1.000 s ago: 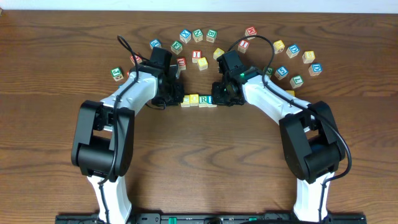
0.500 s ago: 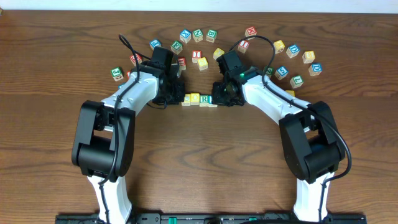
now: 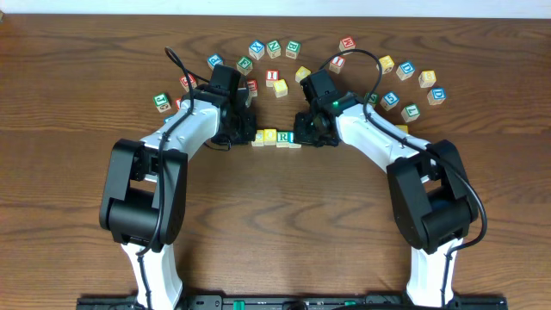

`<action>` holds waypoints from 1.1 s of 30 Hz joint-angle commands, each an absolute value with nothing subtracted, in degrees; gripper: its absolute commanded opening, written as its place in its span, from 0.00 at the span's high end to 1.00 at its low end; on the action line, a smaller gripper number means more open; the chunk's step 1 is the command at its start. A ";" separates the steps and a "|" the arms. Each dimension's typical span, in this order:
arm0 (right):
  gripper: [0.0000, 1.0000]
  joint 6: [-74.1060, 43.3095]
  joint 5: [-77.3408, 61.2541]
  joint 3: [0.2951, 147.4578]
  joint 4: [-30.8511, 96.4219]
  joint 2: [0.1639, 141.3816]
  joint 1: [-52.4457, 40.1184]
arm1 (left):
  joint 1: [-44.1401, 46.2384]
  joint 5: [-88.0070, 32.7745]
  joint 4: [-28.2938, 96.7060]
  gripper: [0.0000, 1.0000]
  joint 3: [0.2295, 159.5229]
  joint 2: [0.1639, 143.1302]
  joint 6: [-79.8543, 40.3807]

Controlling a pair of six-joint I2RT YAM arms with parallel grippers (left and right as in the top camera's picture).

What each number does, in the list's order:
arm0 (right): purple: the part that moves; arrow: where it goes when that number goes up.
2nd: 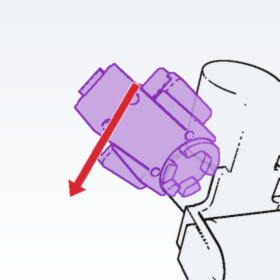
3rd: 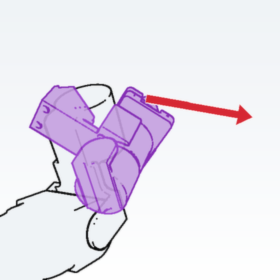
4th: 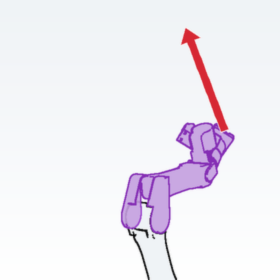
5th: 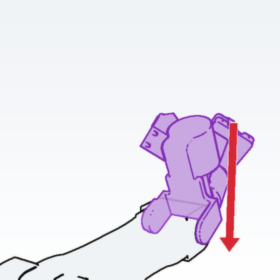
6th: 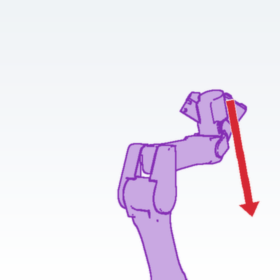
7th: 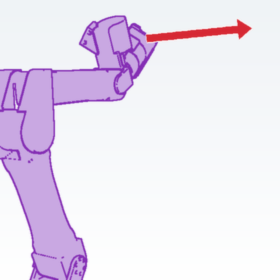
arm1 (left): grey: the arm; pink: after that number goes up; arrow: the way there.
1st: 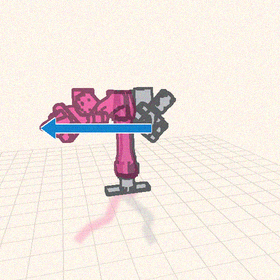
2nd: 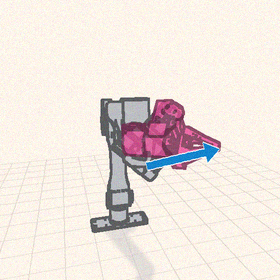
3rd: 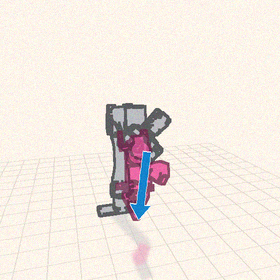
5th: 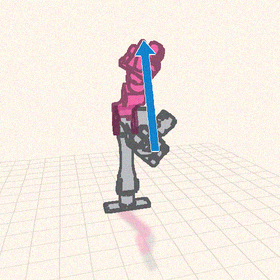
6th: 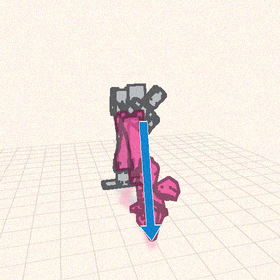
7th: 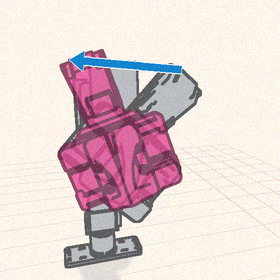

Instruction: Spell out CORL

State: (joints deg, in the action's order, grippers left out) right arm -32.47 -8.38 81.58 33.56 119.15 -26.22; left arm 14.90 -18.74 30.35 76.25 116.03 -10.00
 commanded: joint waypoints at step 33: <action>0.99 -25.19 -10.70 81.32 10.52 120.07 -30.57 | 11.92 4.38 40.64 0.93 76.03 93.25 -20.88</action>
